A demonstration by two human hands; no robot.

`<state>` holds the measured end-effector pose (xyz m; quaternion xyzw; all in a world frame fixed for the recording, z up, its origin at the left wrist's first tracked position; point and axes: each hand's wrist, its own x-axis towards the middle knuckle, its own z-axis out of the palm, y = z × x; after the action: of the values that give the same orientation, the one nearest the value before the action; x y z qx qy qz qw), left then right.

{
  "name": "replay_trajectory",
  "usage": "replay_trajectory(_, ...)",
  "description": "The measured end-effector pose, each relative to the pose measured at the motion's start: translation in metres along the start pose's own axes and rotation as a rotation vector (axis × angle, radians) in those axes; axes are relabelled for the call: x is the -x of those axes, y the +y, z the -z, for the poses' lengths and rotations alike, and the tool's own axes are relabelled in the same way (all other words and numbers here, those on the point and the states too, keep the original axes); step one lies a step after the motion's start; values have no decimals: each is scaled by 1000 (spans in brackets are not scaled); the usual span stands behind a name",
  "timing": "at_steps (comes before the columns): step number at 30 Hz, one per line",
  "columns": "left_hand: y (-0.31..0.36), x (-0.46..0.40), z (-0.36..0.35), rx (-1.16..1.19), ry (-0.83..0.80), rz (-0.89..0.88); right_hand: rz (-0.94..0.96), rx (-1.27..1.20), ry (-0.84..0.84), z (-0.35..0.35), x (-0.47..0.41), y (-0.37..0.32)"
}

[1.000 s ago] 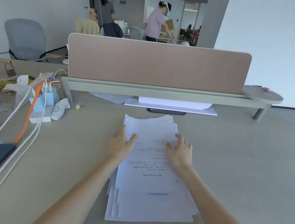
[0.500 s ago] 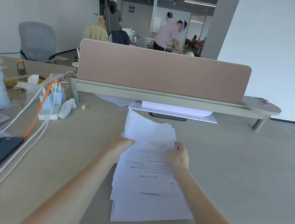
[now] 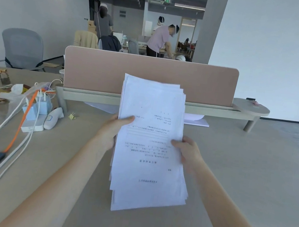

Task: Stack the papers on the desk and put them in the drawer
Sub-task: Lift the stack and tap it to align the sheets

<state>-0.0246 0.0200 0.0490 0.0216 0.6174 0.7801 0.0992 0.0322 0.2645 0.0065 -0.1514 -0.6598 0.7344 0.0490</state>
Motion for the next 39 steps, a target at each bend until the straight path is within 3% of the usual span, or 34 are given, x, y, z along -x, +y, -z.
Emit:
replay_trajectory(4, 17, 7, -10, -17, -128, 21, 133, -40, 26, 2, 10, -26)
replay_trajectory(9, 31, 13, -20, -81, 22, -176, 257, -1, 56, -4, 21, -47)
replay_trajectory(15, 33, 26, -19, -141, 13, -328, 353, 77, 39, -9, 38, -60)
replay_trajectory(27, 7, 38, -10, -34, 47, -284, 471, 93, 67, -25, 39, -49)
replay_trajectory(34, 33, 35, -25, -22, 121, -402, 587, 63, 100, -34, 42, -70)
replay_trajectory(39, 41, 35, -27, -19, 73, -438, 630, 16, 73, -31, 41, -80)
